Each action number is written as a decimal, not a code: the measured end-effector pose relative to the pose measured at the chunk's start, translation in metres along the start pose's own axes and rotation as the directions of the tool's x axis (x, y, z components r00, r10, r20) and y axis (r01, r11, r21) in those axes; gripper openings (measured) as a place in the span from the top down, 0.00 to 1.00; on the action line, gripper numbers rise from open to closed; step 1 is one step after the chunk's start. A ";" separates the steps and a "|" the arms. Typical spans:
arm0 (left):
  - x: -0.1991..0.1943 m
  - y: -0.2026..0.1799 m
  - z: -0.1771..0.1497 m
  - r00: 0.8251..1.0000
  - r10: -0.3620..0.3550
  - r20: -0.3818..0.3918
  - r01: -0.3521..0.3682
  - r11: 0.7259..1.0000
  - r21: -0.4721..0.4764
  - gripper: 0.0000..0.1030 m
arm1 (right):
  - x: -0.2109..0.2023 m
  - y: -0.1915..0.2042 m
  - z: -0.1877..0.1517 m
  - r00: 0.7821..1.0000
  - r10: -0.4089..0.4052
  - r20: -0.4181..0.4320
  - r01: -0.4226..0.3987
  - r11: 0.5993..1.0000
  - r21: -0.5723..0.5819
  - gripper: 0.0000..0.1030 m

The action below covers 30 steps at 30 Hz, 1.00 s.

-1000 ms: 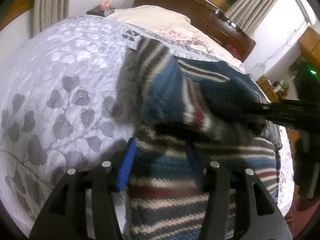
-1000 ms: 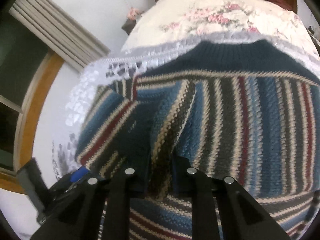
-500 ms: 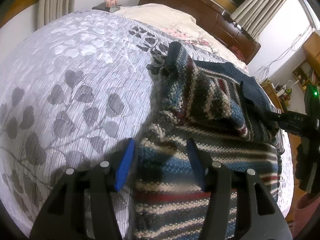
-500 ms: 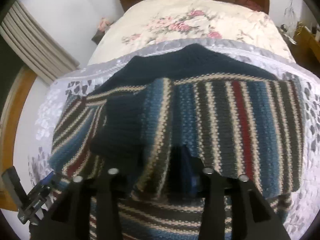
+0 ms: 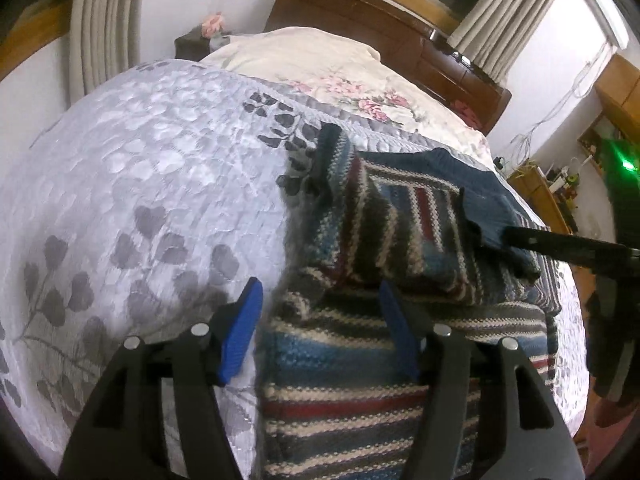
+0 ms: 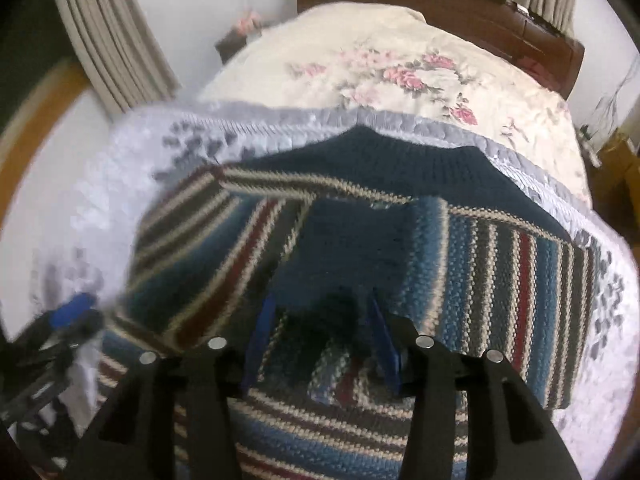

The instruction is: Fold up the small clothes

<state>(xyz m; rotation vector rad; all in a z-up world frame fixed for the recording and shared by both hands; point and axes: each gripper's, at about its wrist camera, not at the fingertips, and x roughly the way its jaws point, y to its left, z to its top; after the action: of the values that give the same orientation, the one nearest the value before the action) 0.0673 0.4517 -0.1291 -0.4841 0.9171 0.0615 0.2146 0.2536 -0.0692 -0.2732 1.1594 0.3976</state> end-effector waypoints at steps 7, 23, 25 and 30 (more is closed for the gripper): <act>0.003 -0.009 -0.005 1.000 0.000 -0.018 0.000 1.000 0.021 0.39 | 0.036 0.007 0.001 0.994 -0.079 -0.070 0.077 0.997 -0.029 0.61; 0.016 -0.027 -0.003 0.996 0.085 -0.026 -0.082 0.991 0.103 0.38 | -0.048 -0.123 -0.007 0.969 0.192 0.157 -0.230 0.933 0.277 0.99; 0.018 -0.029 -0.002 0.994 0.107 -0.027 -0.103 0.988 0.116 0.38 | -0.051 -0.147 -0.014 0.975 0.152 0.165 -0.198 0.926 0.320 0.99; 0.026 -0.031 0.000 0.991 0.129 -0.041 -0.123 0.984 0.126 0.38 | -0.051 -0.148 -0.024 0.986 0.102 0.129 -0.133 0.957 0.258 0.90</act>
<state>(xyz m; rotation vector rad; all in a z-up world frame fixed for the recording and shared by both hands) 0.0915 0.4197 -0.1378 -0.3137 0.9931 0.1074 0.2421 0.1021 -0.0300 0.0540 1.1044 0.3523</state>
